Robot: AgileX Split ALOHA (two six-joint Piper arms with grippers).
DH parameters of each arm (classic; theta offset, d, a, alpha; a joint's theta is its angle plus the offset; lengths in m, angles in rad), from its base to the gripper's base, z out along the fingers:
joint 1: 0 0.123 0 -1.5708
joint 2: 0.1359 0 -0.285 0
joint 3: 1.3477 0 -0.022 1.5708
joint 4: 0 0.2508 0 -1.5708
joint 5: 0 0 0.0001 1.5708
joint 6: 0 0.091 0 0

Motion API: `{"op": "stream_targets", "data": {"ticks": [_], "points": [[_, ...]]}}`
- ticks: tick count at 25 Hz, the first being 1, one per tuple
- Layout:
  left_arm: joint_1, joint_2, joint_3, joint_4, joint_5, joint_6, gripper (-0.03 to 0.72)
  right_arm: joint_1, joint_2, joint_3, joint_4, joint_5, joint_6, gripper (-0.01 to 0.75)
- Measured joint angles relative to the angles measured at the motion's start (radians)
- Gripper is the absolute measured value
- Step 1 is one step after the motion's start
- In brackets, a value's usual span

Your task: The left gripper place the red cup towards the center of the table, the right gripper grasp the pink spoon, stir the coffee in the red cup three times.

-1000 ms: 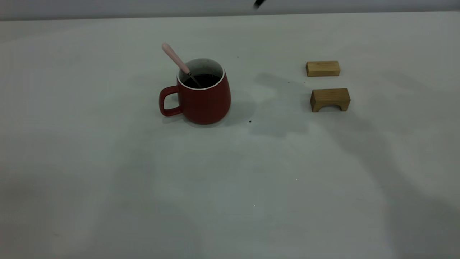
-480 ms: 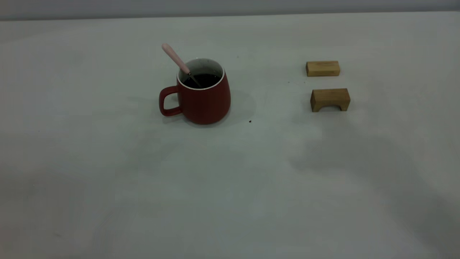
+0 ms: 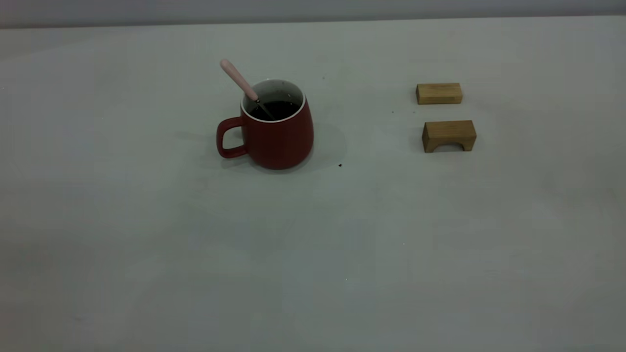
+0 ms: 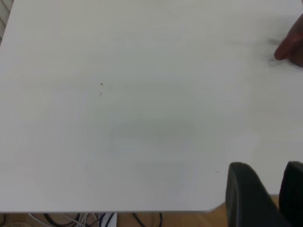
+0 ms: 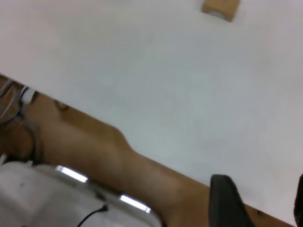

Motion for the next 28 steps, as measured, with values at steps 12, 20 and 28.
{"op": "stream_targets", "data": {"ticks": [12, 20, 28], "points": [[0.0, 0.0, 0.0, 0.0, 0.0, 0.0, 0.245, -0.216, -0.445, 0.238, -0.052, -0.09, 0.055, 0.377], [0.0, 0.0, 0.0, 0.0, 0.0, 0.0, 0.245, -0.256, -0.446, 0.238, -0.057, -0.09, 0.098, 0.377], [0.0, 0.0, 0.0, 0.0, 0.0, 0.0, 0.245, -0.256, -0.446, 0.238, -0.057, -0.09, 0.098, 0.377]]}}
